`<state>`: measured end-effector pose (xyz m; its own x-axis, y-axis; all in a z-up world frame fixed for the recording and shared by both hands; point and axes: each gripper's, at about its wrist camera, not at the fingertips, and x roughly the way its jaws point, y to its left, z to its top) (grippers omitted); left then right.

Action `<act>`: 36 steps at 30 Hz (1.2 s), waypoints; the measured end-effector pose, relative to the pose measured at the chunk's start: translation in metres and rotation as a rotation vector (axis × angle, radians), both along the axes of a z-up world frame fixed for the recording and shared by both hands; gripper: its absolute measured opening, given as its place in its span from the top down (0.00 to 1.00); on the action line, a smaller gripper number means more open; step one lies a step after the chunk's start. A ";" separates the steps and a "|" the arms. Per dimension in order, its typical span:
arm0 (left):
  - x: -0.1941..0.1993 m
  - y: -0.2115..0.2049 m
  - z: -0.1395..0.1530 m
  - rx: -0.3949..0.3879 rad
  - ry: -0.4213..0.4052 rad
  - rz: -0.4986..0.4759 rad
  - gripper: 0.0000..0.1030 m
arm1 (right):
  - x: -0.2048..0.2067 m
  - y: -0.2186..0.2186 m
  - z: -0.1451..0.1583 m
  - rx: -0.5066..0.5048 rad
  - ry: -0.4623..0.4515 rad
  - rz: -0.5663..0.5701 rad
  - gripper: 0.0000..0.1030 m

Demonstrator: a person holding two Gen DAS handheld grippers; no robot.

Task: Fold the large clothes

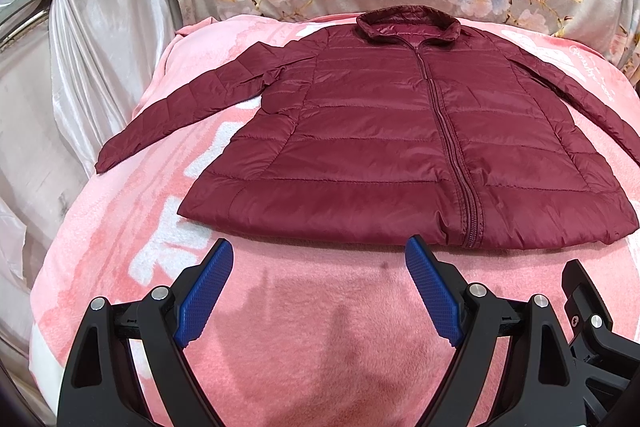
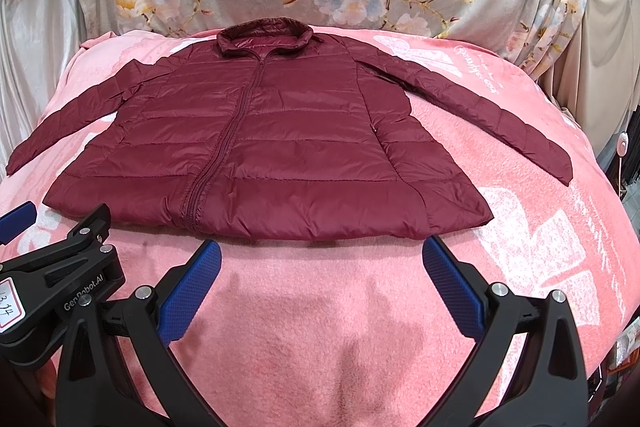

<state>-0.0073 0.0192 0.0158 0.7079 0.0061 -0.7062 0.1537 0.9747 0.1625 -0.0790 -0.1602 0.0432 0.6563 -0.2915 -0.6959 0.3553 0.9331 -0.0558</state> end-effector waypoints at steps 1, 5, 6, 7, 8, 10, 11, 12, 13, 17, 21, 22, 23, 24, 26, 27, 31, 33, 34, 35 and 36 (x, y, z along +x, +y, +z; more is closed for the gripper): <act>0.000 0.000 -0.001 0.001 0.002 0.000 0.18 | 0.000 0.000 -0.001 0.002 0.002 0.000 0.05; 0.009 -0.006 -0.007 -0.003 0.025 -0.011 0.18 | 0.002 -0.006 -0.014 0.054 0.015 0.020 0.05; 0.010 -0.006 -0.008 -0.003 0.032 -0.013 0.18 | 0.008 -0.012 -0.017 0.080 0.021 0.023 0.05; 0.013 -0.007 -0.009 -0.002 0.034 -0.014 0.17 | 0.009 -0.017 -0.019 0.104 0.024 0.021 0.05; 0.014 -0.007 -0.010 -0.003 0.037 -0.014 0.17 | 0.010 -0.026 -0.021 0.133 0.021 0.009 0.05; 0.020 -0.006 -0.011 -0.005 0.046 -0.007 0.17 | 0.012 -0.049 -0.023 0.168 0.016 -0.032 0.05; 0.024 -0.004 -0.012 -0.008 0.051 -0.001 0.17 | 0.012 -0.060 -0.023 0.181 0.013 -0.056 0.05; 0.028 -0.004 -0.012 -0.012 0.054 0.003 0.17 | 0.012 -0.077 -0.023 0.198 0.006 -0.092 0.05; 0.032 -0.002 -0.012 -0.014 0.057 0.008 0.17 | 0.011 -0.096 -0.023 0.219 -0.004 -0.129 0.05; 0.050 0.003 -0.013 -0.011 0.067 0.036 0.16 | 0.004 -0.172 -0.022 0.308 -0.046 -0.275 0.05; 0.069 0.009 -0.014 -0.013 0.075 0.053 0.16 | -0.008 -0.260 -0.023 0.391 -0.109 -0.450 0.05; 0.075 0.011 -0.015 -0.013 0.078 0.063 0.16 | -0.011 -0.278 -0.024 0.401 -0.122 -0.485 0.05; 0.081 0.013 -0.015 -0.012 0.082 0.070 0.16 | -0.013 -0.296 -0.026 0.412 -0.134 -0.518 0.05; 0.085 0.015 -0.016 -0.014 0.087 0.076 0.16 | -0.016 -0.318 -0.030 0.431 -0.149 -0.567 0.05; 0.096 0.019 -0.017 -0.017 0.091 0.095 0.16 | -0.020 -0.352 -0.039 0.473 -0.177 -0.636 0.05; 0.102 0.022 -0.018 -0.019 0.092 0.107 0.16 | -0.021 -0.367 -0.043 0.491 -0.187 -0.661 0.05; 0.122 0.031 -0.019 -0.025 0.099 0.146 0.16 | -0.020 -0.414 -0.065 0.542 -0.209 -0.766 0.05; 0.133 0.036 -0.020 -0.030 0.105 0.167 0.16 | -0.018 -0.429 -0.071 0.537 -0.222 -0.798 0.04; 0.138 0.039 -0.021 -0.032 0.108 0.177 0.16 | -0.018 -0.432 -0.070 0.521 -0.237 -0.807 0.04; 0.144 0.042 -0.022 -0.037 0.113 0.189 0.16 | -0.015 -0.435 -0.069 0.500 -0.243 -0.815 0.04; 0.149 0.045 -0.023 -0.038 0.118 0.199 0.16 | -0.010 -0.439 -0.068 0.474 -0.239 -0.820 0.06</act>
